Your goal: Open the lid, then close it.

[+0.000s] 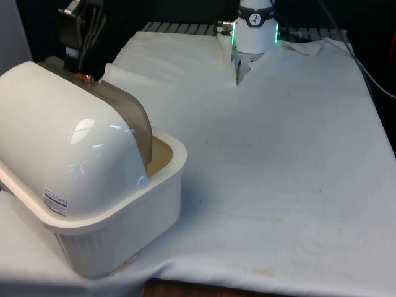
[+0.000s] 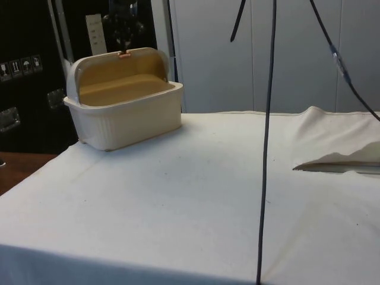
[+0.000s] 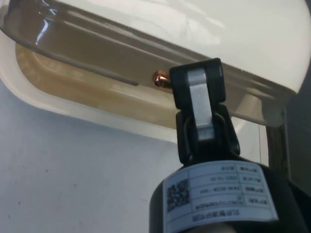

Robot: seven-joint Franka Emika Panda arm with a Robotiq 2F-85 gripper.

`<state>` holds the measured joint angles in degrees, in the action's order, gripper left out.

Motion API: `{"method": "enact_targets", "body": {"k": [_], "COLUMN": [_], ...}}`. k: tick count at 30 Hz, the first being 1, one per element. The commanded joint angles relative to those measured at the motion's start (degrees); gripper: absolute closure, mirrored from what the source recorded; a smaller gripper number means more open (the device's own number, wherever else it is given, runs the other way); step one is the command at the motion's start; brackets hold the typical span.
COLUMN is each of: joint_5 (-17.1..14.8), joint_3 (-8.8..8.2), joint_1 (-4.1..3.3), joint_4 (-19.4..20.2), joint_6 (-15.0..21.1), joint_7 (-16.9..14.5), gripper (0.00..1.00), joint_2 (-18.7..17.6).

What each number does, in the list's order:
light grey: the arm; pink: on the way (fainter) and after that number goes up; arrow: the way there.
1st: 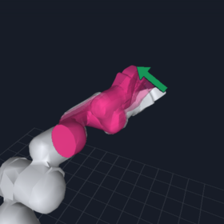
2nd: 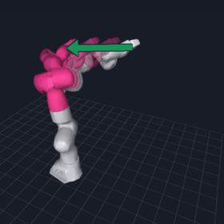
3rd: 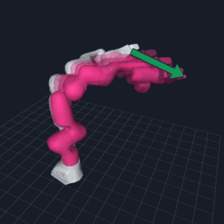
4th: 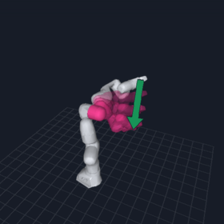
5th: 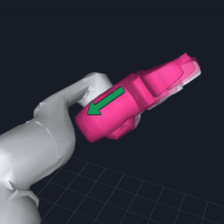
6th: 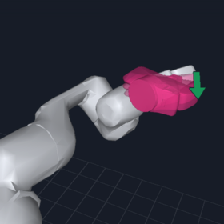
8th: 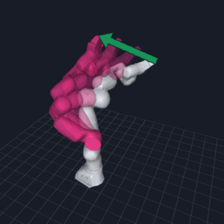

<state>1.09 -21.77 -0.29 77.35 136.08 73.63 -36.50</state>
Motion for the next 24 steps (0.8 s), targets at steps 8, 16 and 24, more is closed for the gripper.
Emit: {"method": "enact_targets", "body": {"k": [8,16,24], "joint_5": [-0.29,-0.4,-0.11], "joint_3": [0.11,0.57,0.52], "joint_1": [-0.57,-1.03,-1.6], "joint_4": [1.38,0.63,0.69], "joint_6": [-1.66,-3.5,-6.07], "joint_7": [1.2,2.86,2.98], "gripper": [1.0,1.0,1.0], "joint_2": [0.92,-0.86,-0.57]}}
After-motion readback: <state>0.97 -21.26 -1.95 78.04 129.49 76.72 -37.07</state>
